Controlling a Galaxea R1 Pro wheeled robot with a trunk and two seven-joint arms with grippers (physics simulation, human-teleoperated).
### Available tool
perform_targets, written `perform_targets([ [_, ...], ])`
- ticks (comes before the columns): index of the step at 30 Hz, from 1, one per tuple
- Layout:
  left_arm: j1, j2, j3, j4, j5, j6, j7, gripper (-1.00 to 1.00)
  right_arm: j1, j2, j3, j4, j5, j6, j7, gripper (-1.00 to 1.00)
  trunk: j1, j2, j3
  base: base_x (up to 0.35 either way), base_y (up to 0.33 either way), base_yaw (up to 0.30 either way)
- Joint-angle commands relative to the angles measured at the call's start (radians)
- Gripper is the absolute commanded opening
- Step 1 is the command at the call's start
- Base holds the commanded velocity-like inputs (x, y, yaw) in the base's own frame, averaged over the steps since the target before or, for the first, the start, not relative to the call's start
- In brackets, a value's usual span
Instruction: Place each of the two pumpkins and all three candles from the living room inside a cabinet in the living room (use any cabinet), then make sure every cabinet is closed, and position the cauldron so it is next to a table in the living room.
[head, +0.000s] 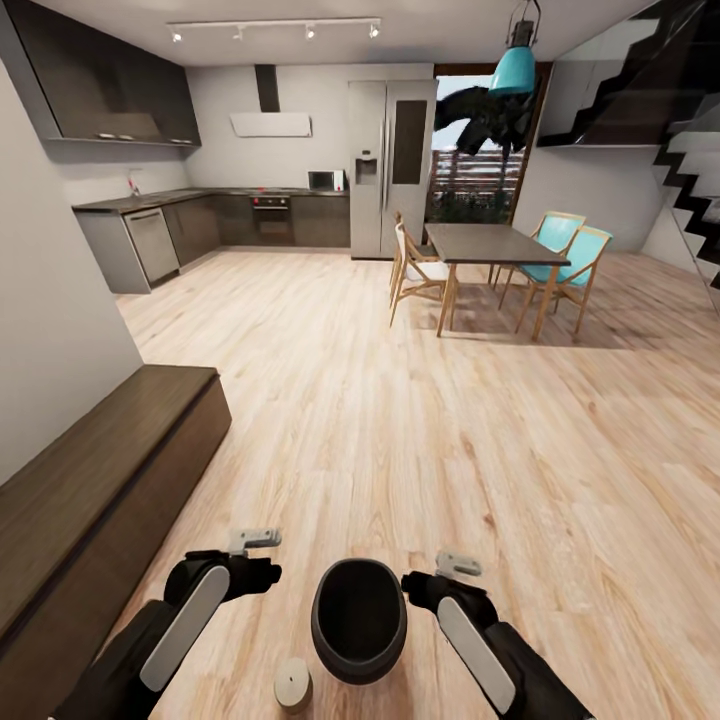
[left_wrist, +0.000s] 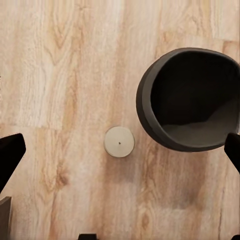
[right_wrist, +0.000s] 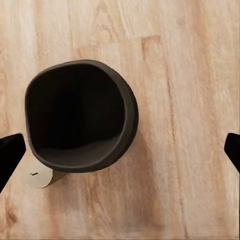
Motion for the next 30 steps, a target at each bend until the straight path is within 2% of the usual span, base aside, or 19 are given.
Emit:
perform_targets([
  [1,-0.003,-0.001,-0.003,0.009,0.009,-0.001,0.011,1.00,-0.008,0.012,0.004,0.008,0.006,0.010,-0.017,1.00,0.004,-0.008,-0.004,0.000,0.000,0.000],
  [4,-0.013,-0.033,-0.004,0.055,0.000,-0.006,0.016,1.00,-0.042,0.049,0.007,0.034,0.067,0.041,-0.040,1.00,0.015,-0.029,-0.014,0.000,0.000,0.000],
  [7,-0.020,-0.061,-0.004,0.073,-0.007,-0.009,0.020,1.00,-0.053,0.060,0.007,0.039,0.093,0.081,-0.047,1.00,0.027,-0.050,-0.023,0.000,0.000,0.000],
  [9,-0.021,-0.069,-0.004,0.077,-0.010,-0.010,0.020,1.00,-0.055,0.062,0.007,0.036,0.098,0.096,-0.048,1.00,0.035,-0.064,-0.029,0.000,0.000,0.000],
  [13,-0.022,-0.072,-0.005,0.079,-0.012,-0.011,0.021,1.00,-0.056,0.061,0.004,0.029,0.101,0.106,-0.049,1.00,0.050,-0.092,-0.042,0.000,0.000,0.000],
  [20,-0.022,-0.062,-0.003,0.080,-0.015,-0.012,0.022,1.00,-0.057,0.053,-0.001,0.004,0.092,0.111,-0.048,1.00,0.077,-0.141,-0.064,0.000,0.000,0.000],
  [30,-0.021,-0.067,-0.003,0.080,-0.015,-0.014,0.022,1.00,-0.057,0.057,-0.001,-0.023,0.087,0.114,-0.048,1.00,0.115,-0.211,-0.095,0.000,0.000,0.000],
])
